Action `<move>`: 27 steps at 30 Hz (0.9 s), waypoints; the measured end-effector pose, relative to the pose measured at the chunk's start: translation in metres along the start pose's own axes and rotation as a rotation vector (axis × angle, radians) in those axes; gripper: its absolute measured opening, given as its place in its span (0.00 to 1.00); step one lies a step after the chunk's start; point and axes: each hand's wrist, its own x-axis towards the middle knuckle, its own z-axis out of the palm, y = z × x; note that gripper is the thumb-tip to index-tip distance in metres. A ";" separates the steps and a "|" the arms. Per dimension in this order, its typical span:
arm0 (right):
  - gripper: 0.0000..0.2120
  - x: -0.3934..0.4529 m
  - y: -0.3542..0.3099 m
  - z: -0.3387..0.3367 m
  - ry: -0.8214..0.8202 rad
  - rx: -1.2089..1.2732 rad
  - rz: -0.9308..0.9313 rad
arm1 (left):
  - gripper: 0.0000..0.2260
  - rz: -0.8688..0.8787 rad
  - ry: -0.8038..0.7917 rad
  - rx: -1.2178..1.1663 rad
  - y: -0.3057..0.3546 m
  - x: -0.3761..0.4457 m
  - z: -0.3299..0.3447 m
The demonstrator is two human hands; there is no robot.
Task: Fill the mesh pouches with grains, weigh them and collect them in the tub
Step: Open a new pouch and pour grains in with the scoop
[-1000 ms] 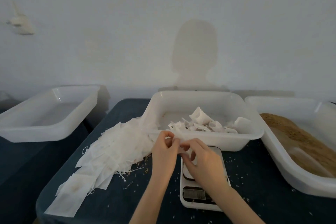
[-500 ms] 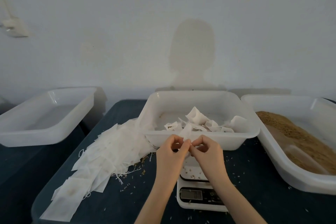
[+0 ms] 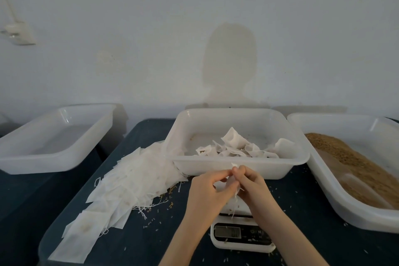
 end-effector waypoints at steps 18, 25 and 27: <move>0.15 -0.003 -0.002 0.006 0.325 -1.099 -0.395 | 0.07 0.035 0.277 0.513 0.012 -0.004 0.000; 0.12 -0.014 -0.013 0.009 0.292 -1.333 -0.428 | 0.10 0.151 0.316 0.631 0.010 -0.005 0.004; 0.15 -0.014 -0.011 0.008 0.233 -1.414 -0.373 | 0.10 0.163 0.307 0.631 0.009 -0.005 0.006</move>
